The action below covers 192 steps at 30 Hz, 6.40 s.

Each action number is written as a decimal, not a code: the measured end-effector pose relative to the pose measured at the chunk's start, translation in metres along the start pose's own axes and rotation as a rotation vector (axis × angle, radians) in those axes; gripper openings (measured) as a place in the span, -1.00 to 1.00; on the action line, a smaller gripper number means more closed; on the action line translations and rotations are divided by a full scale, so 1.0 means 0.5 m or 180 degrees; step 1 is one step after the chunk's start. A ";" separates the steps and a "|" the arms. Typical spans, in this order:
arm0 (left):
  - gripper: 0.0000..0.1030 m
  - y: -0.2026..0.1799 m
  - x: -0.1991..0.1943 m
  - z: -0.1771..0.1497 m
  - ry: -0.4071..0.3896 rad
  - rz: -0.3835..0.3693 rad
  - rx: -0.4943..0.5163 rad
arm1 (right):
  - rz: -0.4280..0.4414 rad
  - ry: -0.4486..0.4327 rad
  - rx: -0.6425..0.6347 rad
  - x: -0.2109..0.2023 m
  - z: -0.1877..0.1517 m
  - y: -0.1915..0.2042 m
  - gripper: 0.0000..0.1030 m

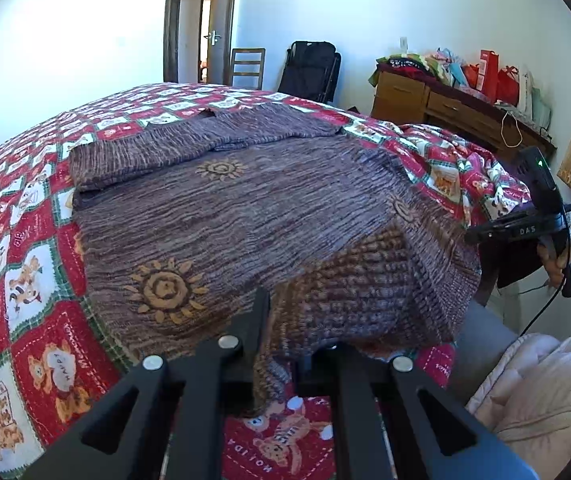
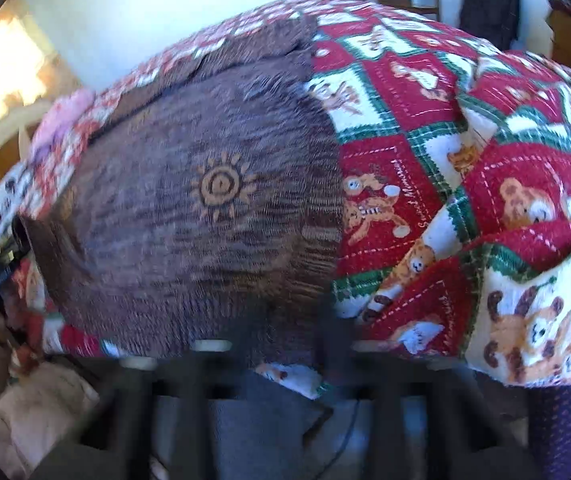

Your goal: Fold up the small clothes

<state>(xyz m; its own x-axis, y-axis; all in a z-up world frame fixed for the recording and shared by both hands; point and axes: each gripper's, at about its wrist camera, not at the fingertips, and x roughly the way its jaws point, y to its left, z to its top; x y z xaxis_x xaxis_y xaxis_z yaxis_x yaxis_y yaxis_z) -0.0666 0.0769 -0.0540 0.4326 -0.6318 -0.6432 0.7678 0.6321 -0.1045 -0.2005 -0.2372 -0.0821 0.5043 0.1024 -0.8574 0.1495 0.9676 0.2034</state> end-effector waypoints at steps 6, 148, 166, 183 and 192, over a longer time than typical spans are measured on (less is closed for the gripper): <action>-0.83 0.004 0.004 0.004 0.0014 0.0053 -0.0054 | 0.0096 0.0097 0.0040 -0.009 0.005 -0.007 -0.72; 0.99 0.355 0.242 0.212 0.0245 0.1440 -0.1676 | -0.0209 -0.0763 0.0078 0.166 0.512 0.131 -0.65; 0.99 0.195 0.164 0.132 0.0289 0.1953 -0.1707 | -0.0300 -0.1013 -0.0666 0.246 0.400 0.236 0.07; 1.00 0.179 0.164 0.122 0.0135 0.2108 -0.1708 | -0.0307 -0.1045 -0.0721 0.252 0.397 0.248 0.17; 1.00 0.178 0.164 0.120 0.0117 0.2103 -0.1712 | -0.0304 -0.1044 -0.0722 0.252 0.396 0.248 0.18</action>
<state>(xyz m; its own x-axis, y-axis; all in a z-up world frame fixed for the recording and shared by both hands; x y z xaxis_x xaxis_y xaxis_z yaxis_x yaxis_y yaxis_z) 0.0656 0.0544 -0.0709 0.6900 -0.0490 -0.7222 0.0300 0.9988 -0.0391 0.0499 -0.1498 -0.0713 0.7471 -0.0340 -0.6638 0.0360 0.9993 -0.0107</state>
